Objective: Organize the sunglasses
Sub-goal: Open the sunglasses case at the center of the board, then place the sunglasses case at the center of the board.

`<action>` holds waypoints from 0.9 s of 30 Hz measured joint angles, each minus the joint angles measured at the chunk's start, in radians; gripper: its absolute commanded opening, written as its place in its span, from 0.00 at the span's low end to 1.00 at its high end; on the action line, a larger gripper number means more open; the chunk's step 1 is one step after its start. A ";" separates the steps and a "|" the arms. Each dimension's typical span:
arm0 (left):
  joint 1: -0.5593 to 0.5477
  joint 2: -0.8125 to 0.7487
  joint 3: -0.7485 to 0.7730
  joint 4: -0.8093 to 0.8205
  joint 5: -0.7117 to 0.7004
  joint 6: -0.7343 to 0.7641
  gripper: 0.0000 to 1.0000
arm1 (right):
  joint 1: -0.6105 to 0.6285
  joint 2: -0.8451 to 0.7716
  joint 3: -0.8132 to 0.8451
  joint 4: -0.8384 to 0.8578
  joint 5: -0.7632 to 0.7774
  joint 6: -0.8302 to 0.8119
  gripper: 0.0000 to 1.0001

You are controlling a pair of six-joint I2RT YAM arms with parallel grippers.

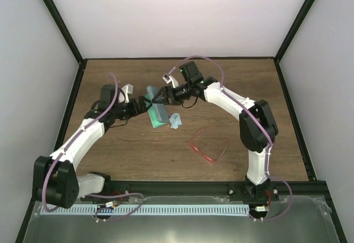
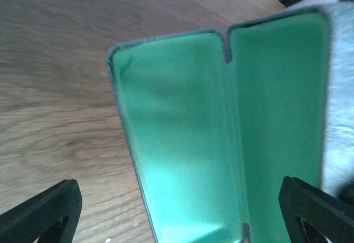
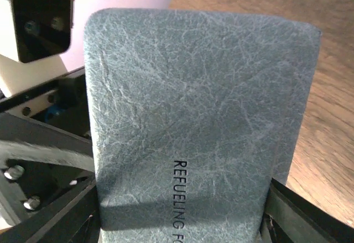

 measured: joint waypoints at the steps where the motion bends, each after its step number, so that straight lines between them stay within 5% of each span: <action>1: 0.003 -0.023 0.009 -0.023 -0.016 0.012 1.00 | 0.000 0.018 0.000 0.008 -0.026 0.001 0.73; 11: 0.068 -0.029 -0.163 -0.195 -0.161 0.035 1.00 | 0.002 0.238 0.025 0.018 -0.147 -0.027 0.79; 24: 0.068 0.158 -0.056 -0.223 -0.256 0.091 1.00 | 0.002 0.295 0.056 -0.051 -0.153 -0.117 0.93; 27: 0.068 0.190 -0.038 -0.212 -0.253 0.100 0.93 | 0.002 0.295 0.060 -0.080 -0.110 -0.139 0.94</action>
